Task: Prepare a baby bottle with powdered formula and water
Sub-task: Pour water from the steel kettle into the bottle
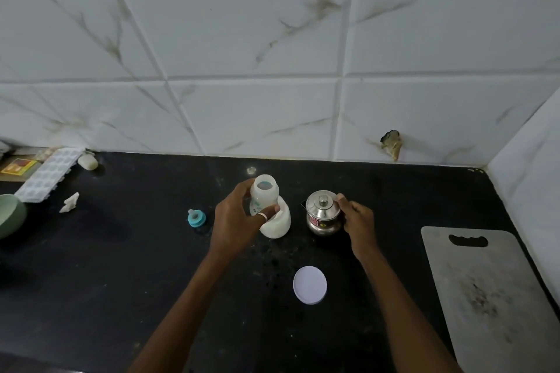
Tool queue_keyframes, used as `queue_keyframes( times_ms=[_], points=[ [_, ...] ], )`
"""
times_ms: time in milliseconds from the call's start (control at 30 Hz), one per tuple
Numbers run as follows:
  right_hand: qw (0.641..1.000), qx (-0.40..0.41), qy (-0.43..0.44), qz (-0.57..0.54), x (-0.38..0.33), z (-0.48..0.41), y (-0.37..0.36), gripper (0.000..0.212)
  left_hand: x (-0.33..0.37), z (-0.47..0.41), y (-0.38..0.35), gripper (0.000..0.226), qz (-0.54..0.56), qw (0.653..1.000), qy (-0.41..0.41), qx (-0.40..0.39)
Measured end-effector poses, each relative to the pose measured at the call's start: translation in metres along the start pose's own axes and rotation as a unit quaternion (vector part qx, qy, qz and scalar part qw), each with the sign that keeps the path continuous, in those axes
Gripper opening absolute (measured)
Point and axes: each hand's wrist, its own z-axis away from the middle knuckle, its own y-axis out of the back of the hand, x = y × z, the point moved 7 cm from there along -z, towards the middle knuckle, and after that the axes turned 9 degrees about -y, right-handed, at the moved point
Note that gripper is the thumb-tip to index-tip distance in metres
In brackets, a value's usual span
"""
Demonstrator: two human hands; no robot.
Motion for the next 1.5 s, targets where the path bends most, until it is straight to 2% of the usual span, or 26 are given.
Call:
queue_keyframes(
  times_ms=[67,167,300,500,667,833,1033,1200,1333,1500],
  points=[
    [0.999,-0.016,0.011,-0.028,-0.020,0.008,-0.007,0.044,0.002,-0.002,0.004,0.064,0.005,1.000,-0.003,0.005],
    [0.998,-0.037,0.032,-0.043,-0.061,0.025,-0.021,0.056,0.012,-0.007,0.014,0.060,0.014,1.000,-0.010,0.019],
    [0.996,-0.020,0.059,-0.064,-0.128,0.054,-0.040,0.033,0.028,-0.021,0.034,0.061,0.036,0.998,-0.019,0.037],
    [0.992,0.006,0.098,-0.081,-0.230,0.109,-0.071,0.032,0.062,-0.058,0.082,0.071,0.036,0.995,-0.071,0.066],
    [0.984,-0.027,0.162,-0.067,-0.321,0.158,-0.106,0.026,0.094,-0.091,0.134,0.067,0.050,0.987,-0.110,0.102],
    [0.977,-0.056,0.208,0.000,-0.392,0.209,-0.142,0.023,0.114,-0.105,0.168,0.066,0.076,0.979,-0.142,0.127],
    [0.963,-0.064,0.235,0.114,-0.422,0.252,-0.177,0.028,0.118,-0.106,0.186,0.067,0.101,0.973,-0.157,0.138],
    [0.942,-0.031,0.260,0.210,-0.426,0.267,-0.192,0.016,0.112,-0.103,0.191,0.069,0.121,0.970,-0.159,0.141],
    [0.927,-0.014,0.273,0.258,-0.430,0.272,-0.200,0.023,0.110,-0.101,0.192,0.068,0.124,0.969,-0.162,0.139],
    [0.916,-0.021,0.277,0.290,-0.436,0.273,-0.210,0.019,0.111,-0.101,0.189,0.065,0.129,0.968,-0.168,0.135]
  ],
)
